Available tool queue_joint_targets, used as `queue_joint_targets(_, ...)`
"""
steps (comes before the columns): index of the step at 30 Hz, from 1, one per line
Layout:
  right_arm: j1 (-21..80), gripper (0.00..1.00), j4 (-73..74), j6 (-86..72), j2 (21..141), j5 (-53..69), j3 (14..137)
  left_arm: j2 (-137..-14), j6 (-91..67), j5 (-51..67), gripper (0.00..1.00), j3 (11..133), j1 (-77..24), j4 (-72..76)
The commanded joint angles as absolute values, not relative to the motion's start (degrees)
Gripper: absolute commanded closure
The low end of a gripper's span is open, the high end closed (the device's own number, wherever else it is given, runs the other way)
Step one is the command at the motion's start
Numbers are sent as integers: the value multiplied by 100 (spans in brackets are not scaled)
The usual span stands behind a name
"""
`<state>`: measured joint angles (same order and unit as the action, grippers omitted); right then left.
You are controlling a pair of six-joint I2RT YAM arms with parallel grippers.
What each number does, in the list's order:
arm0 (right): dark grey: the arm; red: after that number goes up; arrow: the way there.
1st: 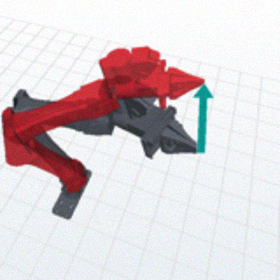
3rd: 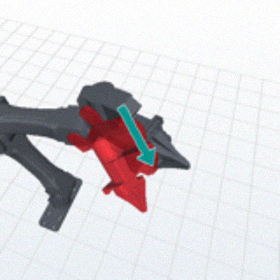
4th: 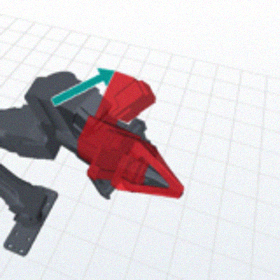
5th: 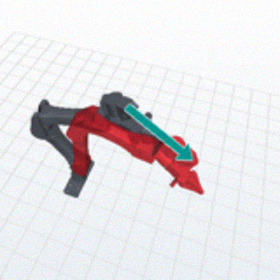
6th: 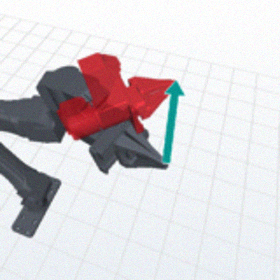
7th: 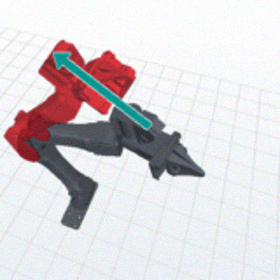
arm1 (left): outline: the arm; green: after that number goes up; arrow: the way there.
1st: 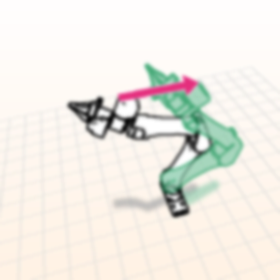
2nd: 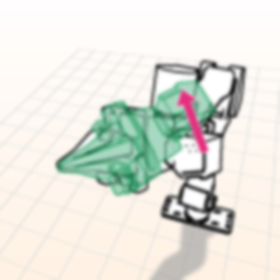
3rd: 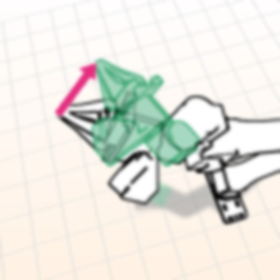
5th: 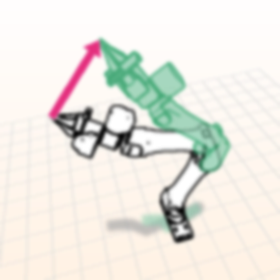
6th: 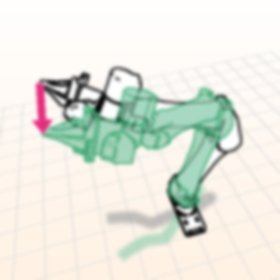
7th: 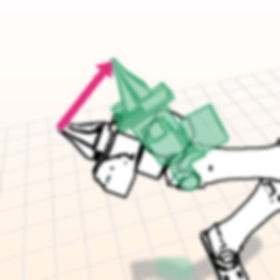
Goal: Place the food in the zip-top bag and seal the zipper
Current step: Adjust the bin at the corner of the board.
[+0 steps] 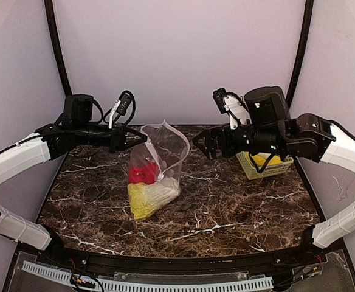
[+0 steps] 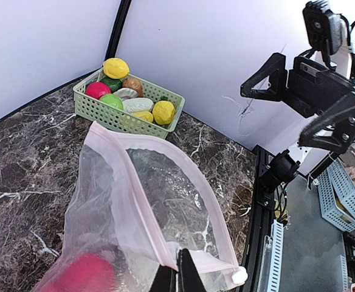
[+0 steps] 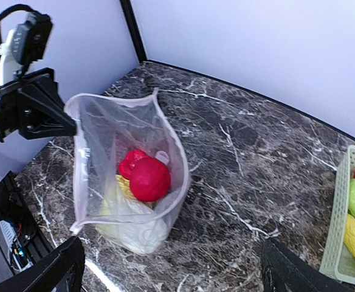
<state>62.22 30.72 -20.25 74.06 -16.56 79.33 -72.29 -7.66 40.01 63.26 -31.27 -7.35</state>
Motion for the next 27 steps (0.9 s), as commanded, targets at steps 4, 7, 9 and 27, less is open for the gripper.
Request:
queue_joint_targets(4, 5183, 1, 4056, -2184, 7333, -2052, 7619, -7096, -719, 4040, 99, 6259, -3097, -735)
queue_joint_targets(7, 4512, 2, 4166, -2115, 7505, -1945, 7588, -7091, -668, 3978, 99, 6263, -3094, -772)
queue_joint_targets(9, 4081, 1, 4154, -2045, 7670, -1889, 7581, -7130, -654, 3967, 99, 6275, -3088, -798)
queue_joint_targets(27, 1183, 9, 3191, -1222, 9704, -580, 8131, -7333, -731, 4119, 99, 6294, -3094, -798)
